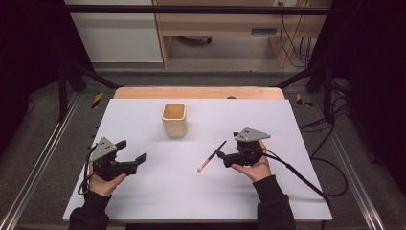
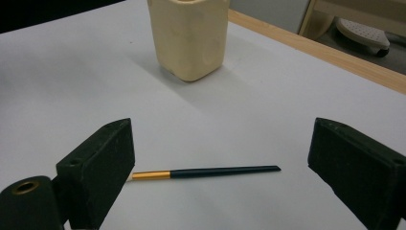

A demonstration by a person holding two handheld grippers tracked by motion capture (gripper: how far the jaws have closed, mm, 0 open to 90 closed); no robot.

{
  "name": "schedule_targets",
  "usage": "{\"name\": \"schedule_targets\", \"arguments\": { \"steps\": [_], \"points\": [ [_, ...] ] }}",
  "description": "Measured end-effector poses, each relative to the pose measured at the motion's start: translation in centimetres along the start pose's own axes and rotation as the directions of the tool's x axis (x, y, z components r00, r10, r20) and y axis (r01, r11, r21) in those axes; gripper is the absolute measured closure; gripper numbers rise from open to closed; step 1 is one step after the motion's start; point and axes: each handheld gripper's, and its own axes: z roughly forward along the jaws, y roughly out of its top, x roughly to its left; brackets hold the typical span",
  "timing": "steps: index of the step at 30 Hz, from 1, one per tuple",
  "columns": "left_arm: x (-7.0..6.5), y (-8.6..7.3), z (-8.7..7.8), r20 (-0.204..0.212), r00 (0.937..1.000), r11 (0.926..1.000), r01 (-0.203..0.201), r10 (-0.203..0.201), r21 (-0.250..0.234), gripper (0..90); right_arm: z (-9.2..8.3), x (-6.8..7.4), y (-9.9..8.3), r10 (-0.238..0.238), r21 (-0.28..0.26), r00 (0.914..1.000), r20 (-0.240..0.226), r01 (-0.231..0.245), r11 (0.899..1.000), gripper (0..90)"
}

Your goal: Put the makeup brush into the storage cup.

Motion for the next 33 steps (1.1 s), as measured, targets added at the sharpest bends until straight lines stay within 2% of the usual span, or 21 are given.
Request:
{"name": "schedule_targets", "arguments": {
  "steps": [3,11,21,25,30,33],
  "points": [
    [0.0,-0.1,0.1,0.0,1.0,1.0,0.0,0.0,0.003,9.3,0.8,-0.1,0.1,-0.012,0.02,0.9999,-0.007,0.012,1.0,9.4],
    [0.0,-0.1,0.2,0.004,1.0,1.0,-0.004,0.004,0.009,9.6,2.1,-0.3,-0.3,0.005,0.053,0.9999,-0.009,-0.005,0.999,10.4],
    [-0.3,-0.3,0.7,0.009,0.9998,0.9993,-0.018,0.018,0.032,9.9,2.4,-0.3,-0.4,0.006,0.037,1.0,-0.003,-0.006,0.999,13.5],
    [-0.4,-0.4,0.8,0.011,0.9997,0.9991,-0.022,0.021,0.035,10.0,3.0,-0.4,-0.6,-0.002,0.05,0.9999,-0.015,0.003,0.999,14.7],
    [-0.4,-0.4,0.9,0.01,0.9997,0.999,-0.023,0.023,0.039,10.1,4.1,-0.5,-1.2,-0.008,0.086,0.9976,-0.069,0.014,0.996,14.6],
    [-0.3,-0.5,0.9,0.011,0.9996,0.9986,-0.027,0.026,0.045,10.1,4.6,-0.5,-1.5,-0.016,0.099,0.9968,-0.079,0.023,0.995,14.9]
  ]
}}
